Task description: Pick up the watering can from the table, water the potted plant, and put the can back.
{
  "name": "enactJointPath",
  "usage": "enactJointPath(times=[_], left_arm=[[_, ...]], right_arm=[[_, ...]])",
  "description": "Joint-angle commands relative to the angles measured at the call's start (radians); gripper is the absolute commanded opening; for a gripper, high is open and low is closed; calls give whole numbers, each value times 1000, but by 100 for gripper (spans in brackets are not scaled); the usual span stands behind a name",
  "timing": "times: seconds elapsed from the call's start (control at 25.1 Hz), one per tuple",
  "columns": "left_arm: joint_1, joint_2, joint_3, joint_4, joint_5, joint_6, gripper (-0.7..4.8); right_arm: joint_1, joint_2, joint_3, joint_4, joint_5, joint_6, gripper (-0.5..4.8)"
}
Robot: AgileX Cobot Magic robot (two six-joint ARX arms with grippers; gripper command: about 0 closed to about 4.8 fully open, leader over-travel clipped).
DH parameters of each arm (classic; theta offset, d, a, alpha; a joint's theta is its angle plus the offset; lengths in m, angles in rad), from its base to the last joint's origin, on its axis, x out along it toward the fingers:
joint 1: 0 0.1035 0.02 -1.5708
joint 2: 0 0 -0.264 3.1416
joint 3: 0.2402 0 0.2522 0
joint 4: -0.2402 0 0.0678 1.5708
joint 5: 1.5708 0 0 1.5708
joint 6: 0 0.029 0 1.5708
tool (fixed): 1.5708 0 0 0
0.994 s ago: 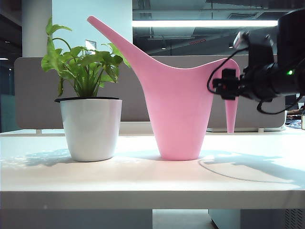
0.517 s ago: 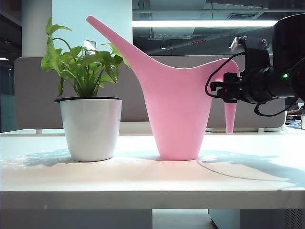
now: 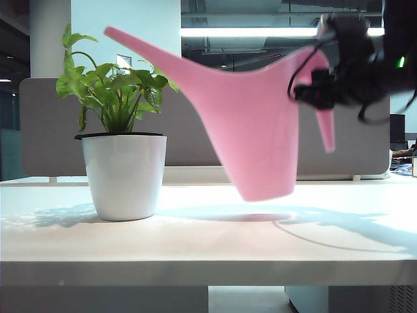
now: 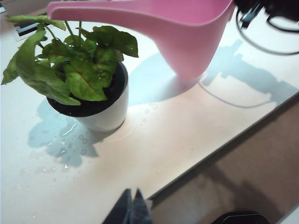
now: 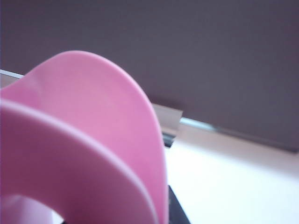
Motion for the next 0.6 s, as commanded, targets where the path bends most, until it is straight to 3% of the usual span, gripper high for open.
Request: enactJointPath(times=[0.04,0.6], left_arm=[[0,-2,2,7,5,-6,3],[0,-2,2,7,5,-6,3]], right_arm=[[0,-96,66,-124,62,-85,-1],[0,-277,442,-594,135,-398,-1]])
